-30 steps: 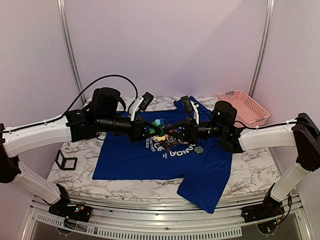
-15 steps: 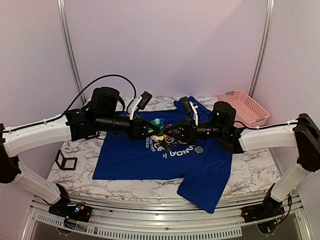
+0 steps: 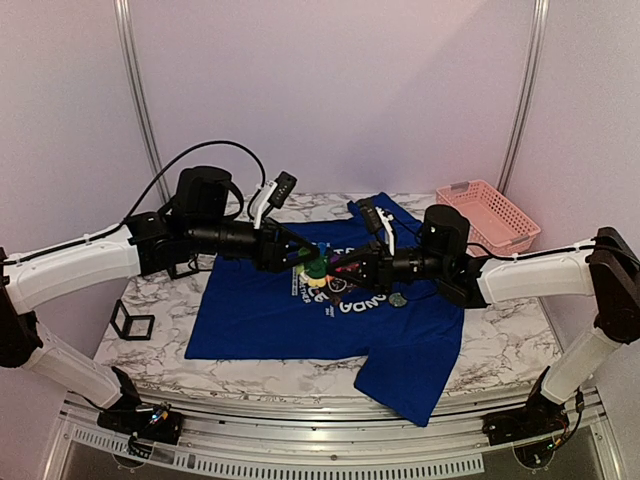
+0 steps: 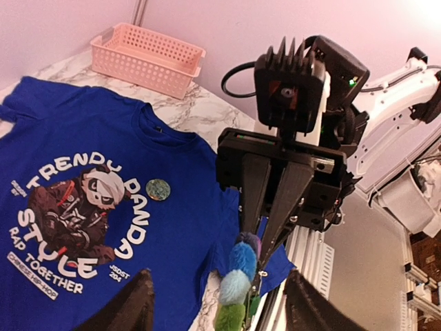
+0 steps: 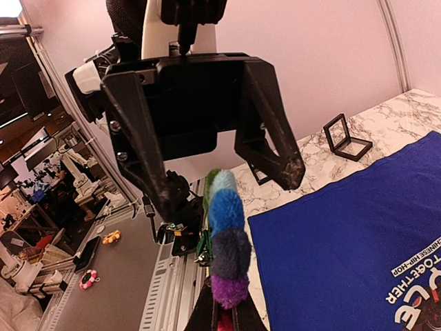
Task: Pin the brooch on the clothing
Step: Open the brooch, then pass from the right arm to the left
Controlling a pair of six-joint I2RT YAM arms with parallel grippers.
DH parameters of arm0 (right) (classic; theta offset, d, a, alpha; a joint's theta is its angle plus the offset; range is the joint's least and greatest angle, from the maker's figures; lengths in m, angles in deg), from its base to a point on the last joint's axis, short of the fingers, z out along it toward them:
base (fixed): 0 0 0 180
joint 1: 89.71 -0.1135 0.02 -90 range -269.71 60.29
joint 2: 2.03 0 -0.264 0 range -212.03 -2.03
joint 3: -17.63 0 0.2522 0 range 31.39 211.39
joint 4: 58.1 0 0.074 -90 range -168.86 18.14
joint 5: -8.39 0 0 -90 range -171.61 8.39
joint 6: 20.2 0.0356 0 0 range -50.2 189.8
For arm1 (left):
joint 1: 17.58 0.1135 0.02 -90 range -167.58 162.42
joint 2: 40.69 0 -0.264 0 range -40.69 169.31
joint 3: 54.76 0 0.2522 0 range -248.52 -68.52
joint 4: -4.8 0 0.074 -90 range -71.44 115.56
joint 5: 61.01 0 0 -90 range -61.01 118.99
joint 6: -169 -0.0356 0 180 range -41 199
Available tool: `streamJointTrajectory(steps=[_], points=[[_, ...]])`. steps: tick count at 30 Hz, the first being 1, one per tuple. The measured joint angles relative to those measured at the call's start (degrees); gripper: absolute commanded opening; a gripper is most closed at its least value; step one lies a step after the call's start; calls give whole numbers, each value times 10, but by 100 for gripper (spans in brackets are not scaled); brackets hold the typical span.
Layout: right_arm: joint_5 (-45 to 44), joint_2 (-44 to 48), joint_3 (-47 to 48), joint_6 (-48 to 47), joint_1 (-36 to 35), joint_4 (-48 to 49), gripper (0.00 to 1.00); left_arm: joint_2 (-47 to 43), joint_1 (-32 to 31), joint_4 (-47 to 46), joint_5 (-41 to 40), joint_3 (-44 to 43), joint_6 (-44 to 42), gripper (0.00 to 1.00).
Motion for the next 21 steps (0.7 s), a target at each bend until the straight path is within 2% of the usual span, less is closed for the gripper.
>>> streamJointTrajectory(steps=[5,8,9,13,14,17,21], points=[[3,0,0,1,2,0,0,-11,2,-16,44,3,-21,78],[4,0,0,2,7,0,0,-27,5,-28,68,3,-37,76],[4,0,0,2,10,-1,0,-32,7,-32,75,3,-41,72],[4,5,-3,-24,18,-16,0,-40,27,-36,82,3,-54,32],[4,9,-4,-33,21,-24,0,-41,32,-33,78,3,-61,26],[5,18,-3,-57,33,-42,0,-42,35,-15,63,3,-99,24],[9,19,0,-73,48,-57,0,-59,30,14,41,22,-197,27]])
